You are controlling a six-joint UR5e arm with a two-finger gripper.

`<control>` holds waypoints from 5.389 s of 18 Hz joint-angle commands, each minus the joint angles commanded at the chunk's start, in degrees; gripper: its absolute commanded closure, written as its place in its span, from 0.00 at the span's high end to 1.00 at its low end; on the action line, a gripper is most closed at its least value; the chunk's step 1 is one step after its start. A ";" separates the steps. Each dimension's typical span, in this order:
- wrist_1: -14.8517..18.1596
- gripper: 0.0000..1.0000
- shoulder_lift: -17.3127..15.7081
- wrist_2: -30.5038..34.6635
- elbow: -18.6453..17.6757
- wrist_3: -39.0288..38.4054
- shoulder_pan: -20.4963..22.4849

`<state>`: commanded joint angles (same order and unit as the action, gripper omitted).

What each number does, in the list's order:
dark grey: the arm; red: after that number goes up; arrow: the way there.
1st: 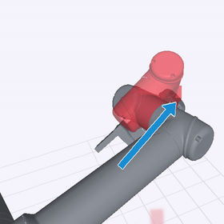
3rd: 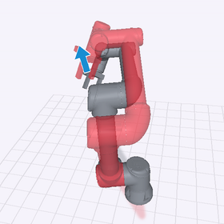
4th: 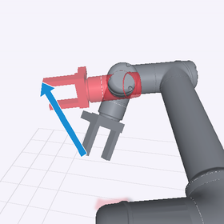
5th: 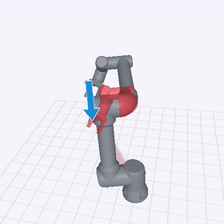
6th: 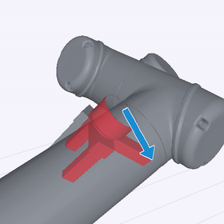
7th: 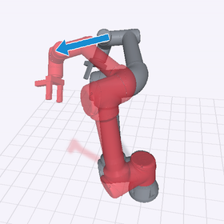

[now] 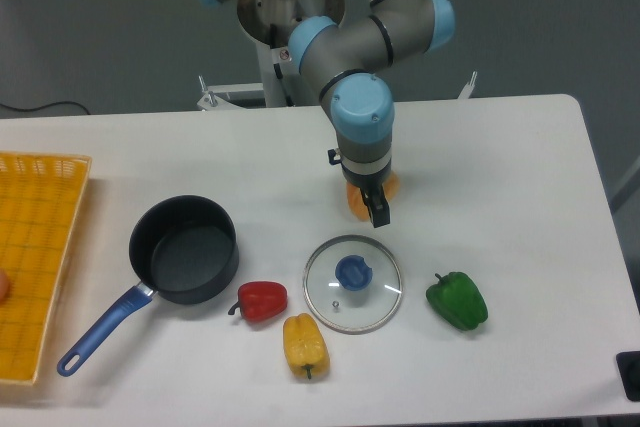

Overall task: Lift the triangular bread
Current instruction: 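Lower the gripper onto the triangular bread and close on it, then lift the triangular bread slightly and adjust the grip, then raise the held bread and carry it toward the glass lid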

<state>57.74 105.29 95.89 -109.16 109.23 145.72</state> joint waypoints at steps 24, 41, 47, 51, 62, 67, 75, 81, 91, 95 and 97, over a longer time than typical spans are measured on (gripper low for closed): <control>-0.79 1.00 -1.41 -2.55 -6.77 15.92 5.10; -1.32 1.00 -0.70 -2.46 -7.39 15.40 4.66; -1.67 0.95 -0.18 -2.20 -7.30 15.13 4.48; -1.67 0.90 -0.09 -1.94 -7.21 15.13 4.40; -1.32 0.43 0.09 0.44 -5.98 14.78 4.40; -1.23 0.21 0.09 0.52 -5.63 13.99 4.31; -0.79 0.12 0.09 1.49 -3.79 12.67 4.40; 6.58 0.12 -0.09 0.96 2.71 5.56 3.26; 11.16 0.12 -2.45 -3.69 6.50 -4.19 2.37; 14.23 0.12 -3.34 -3.78 9.39 -8.58 1.06; 14.76 0.12 -3.34 -4.04 10.63 -11.66 -0.34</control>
<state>72.51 101.95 91.85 -98.53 97.57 145.38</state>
